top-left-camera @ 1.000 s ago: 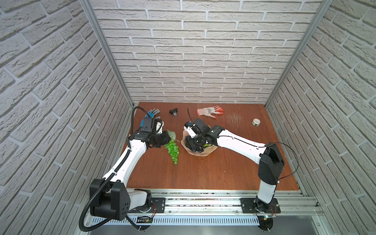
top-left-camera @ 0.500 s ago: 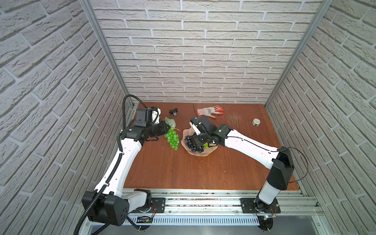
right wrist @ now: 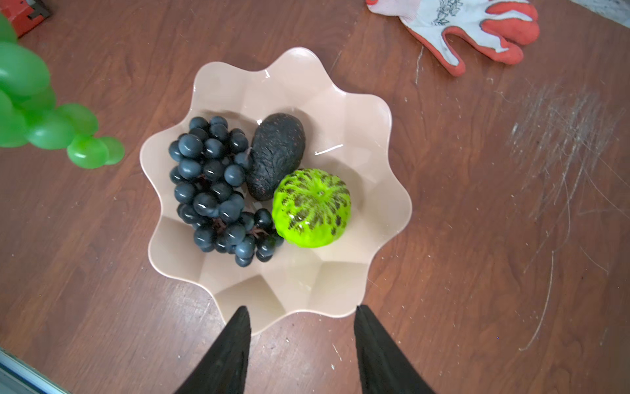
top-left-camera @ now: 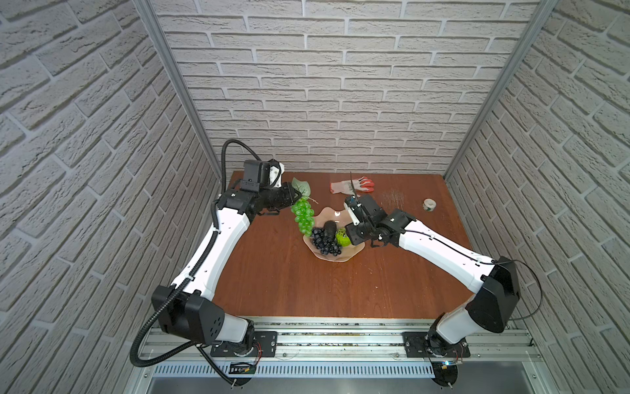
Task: Arrange fruit in a fruit bowl
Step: Place the fruits in the fruit bowl.
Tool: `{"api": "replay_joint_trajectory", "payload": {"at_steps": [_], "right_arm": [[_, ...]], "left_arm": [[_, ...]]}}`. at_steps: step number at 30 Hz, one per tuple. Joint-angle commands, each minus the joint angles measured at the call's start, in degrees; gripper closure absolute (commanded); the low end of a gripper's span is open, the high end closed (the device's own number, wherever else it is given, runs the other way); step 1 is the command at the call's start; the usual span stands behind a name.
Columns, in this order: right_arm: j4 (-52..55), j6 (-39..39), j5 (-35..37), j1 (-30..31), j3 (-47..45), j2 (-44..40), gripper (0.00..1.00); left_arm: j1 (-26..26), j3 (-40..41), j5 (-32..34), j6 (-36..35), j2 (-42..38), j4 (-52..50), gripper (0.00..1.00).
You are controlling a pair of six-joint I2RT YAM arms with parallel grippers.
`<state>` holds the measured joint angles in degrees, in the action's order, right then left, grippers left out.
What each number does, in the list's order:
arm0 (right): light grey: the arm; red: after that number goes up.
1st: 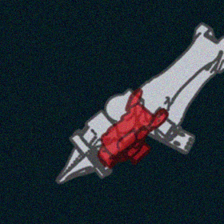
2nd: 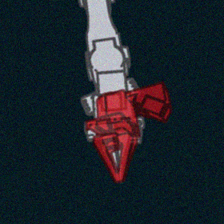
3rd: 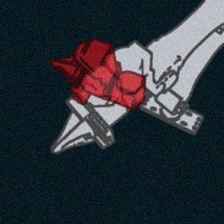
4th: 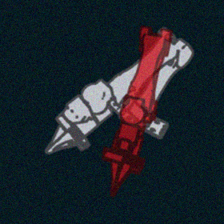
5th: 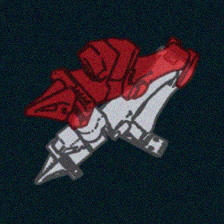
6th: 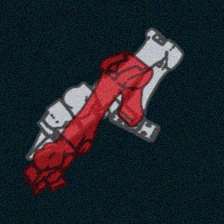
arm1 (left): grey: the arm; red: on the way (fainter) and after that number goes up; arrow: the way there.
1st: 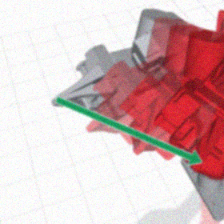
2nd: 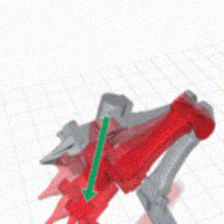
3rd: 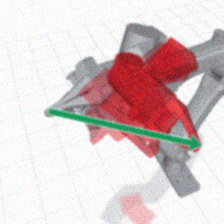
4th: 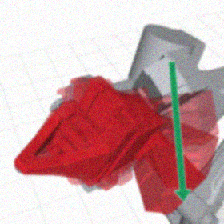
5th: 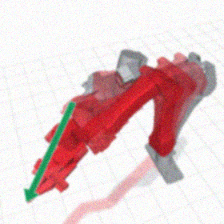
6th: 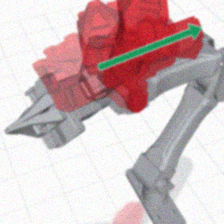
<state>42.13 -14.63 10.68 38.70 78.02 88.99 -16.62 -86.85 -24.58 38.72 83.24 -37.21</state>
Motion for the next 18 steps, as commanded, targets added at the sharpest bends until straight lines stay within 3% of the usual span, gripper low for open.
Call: {"api": "replay_joint_trajectory", "payload": {"at_steps": [1, 18], "right_arm": [[0.00, -0.56, 0.83, -0.59, -2.01, -3.03, 0.48], [-0.04, -1.19, 0.74, -3.71, -8.91, -9.74, 0.48]], "left_arm": [[-1.85, -3.85, -0.91, 1.87, 3.29, 6.30, 0.83], [-11.65, -23.01, -1.49, 8.71, 28.43, 20.69, 0.84]]}}
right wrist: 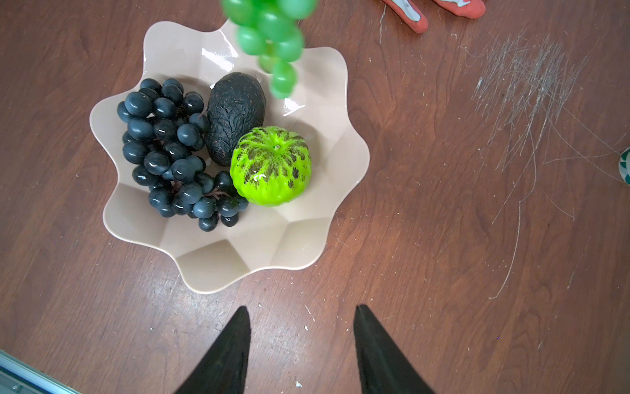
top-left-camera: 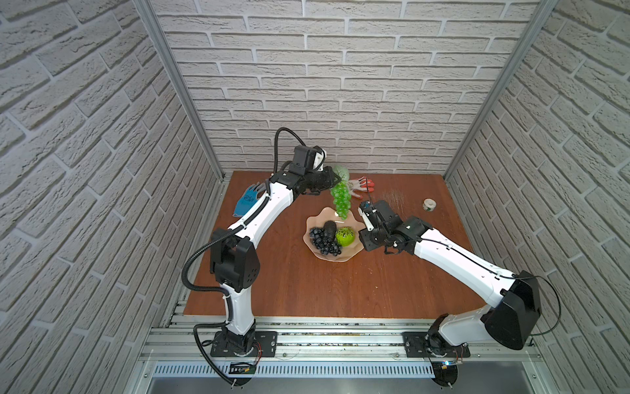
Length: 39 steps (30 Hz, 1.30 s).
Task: Arrange fruit in a fruit bowl
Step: Place the fruits in the fruit bowl.
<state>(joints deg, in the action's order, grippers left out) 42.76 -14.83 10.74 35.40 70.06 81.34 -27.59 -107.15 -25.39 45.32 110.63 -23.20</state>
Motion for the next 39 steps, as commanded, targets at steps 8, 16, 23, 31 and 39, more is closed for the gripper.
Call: {"api": "replay_joint_trajectory", "payload": {"at_steps": [8, 16, 23, 31, 39], "right_arm": [[-1.21, -0.90, 1.17, -1.18, -2.82, -3.96, 0.48], [-1.17, -0.73, 1.45, -1.65, -2.82, -4.59, 0.48], [-1.12, -0.99, 1.29, -1.65, -3.42, -5.49, 0.48], [-1.62, -0.99, 1.20, -1.74, -4.31, -5.67, 0.48], [-1.99, -0.73, 0.24, -1.74, -3.40, -3.73, 0.48]], "left_arm": [[-1.70, 0.52, -2.83, 4.07, 2.27, 10.85, 0.85], [-2.23, 2.68, -8.00, 6.18, 4.02, 13.15, 0.85], [-2.84, 2.00, -8.49, 6.85, 5.54, 15.34, 0.85], [-3.13, 6.19, -9.43, 8.85, 5.17, 18.60, 0.84], [-1.79, 10.67, -8.93, 10.25, 4.87, 21.15, 0.85]]}}
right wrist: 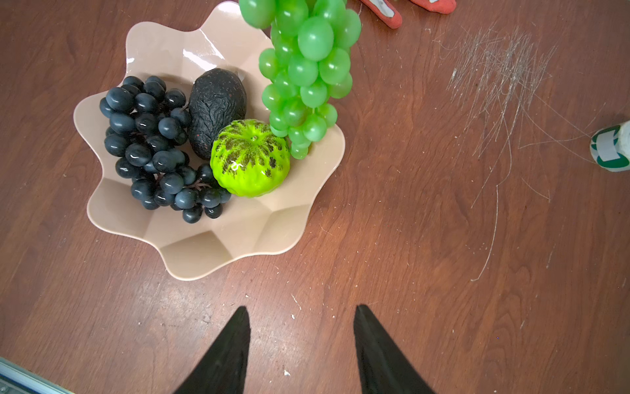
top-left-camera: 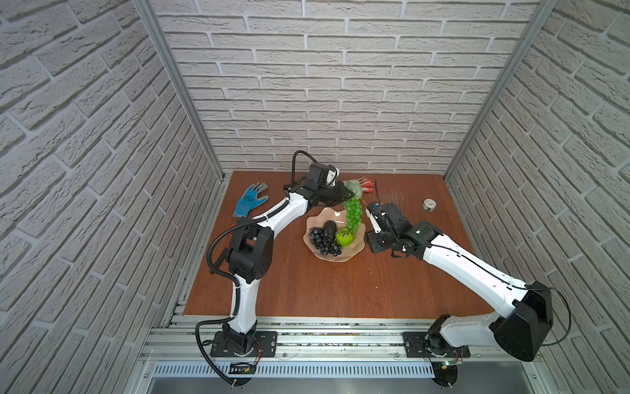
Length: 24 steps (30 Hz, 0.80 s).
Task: Arrange fruit in a fruit bowl
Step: Place the fruits in the fruit bowl.
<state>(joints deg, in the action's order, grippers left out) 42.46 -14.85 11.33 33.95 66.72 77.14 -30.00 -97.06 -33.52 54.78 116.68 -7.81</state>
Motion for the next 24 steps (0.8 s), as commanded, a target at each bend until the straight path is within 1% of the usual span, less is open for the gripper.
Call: {"api": "replay_joint_trajectory", "payload": {"at_steps": [1, 5, 11, 20, 24], "right_arm": [[-1.83, -0.70, -0.35, -0.29, -0.01, 0.53, 0.48], [-1.97, -0.97, -0.85, -0.29, -0.01, 0.88, 0.48], [-1.94, -0.88, -1.31, -0.29, -0.01, 1.56, 0.48], [-2.38, -0.62, -2.39, -0.29, 0.96, 3.84, 0.48], [-2.86, -0.62, -3.17, -0.29, 1.44, 5.32, 0.48]], "left_arm": [[0.66, 0.81, -0.61, 0.64, -1.22, 5.79, 0.85], [0.99, 3.25, 1.50, -0.51, -2.24, 6.21, 0.85], [2.07, 10.37, 4.87, -0.63, -5.51, 10.00, 0.85], [2.79, 16.57, 9.70, -3.59, -10.20, 10.34, 0.84], [3.50, 18.78, 10.05, -4.09, -11.52, 10.38, 0.84]]}}
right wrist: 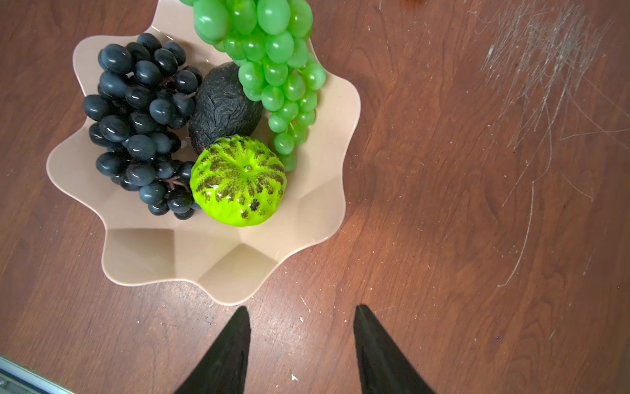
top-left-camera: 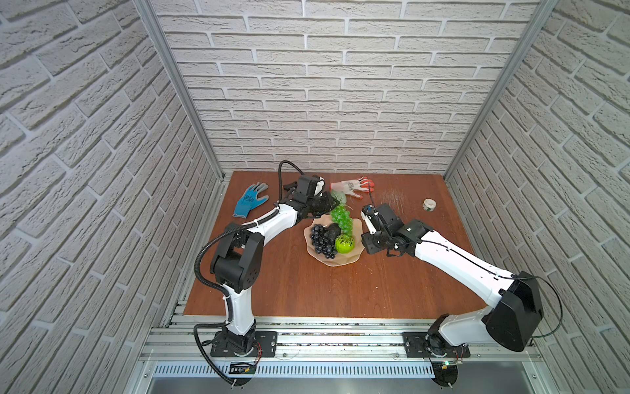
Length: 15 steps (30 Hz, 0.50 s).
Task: Arrange fruit in a fruit bowl
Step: Place the fruits in the fruit bowl.
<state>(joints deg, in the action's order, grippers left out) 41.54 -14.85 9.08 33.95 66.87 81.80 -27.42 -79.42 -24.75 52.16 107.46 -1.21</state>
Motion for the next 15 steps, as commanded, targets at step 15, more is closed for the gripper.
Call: {"api": "replay_joint_trajectory", "payload": {"at_steps": [15], "right_arm": [[-3.58, 0.18, -2.00, -0.30, 4.22, 5.33, 0.48]], "left_arm": [[1.38, 6.54, 0.57, -2.76, -4.18, 5.05, 0.79]]}}
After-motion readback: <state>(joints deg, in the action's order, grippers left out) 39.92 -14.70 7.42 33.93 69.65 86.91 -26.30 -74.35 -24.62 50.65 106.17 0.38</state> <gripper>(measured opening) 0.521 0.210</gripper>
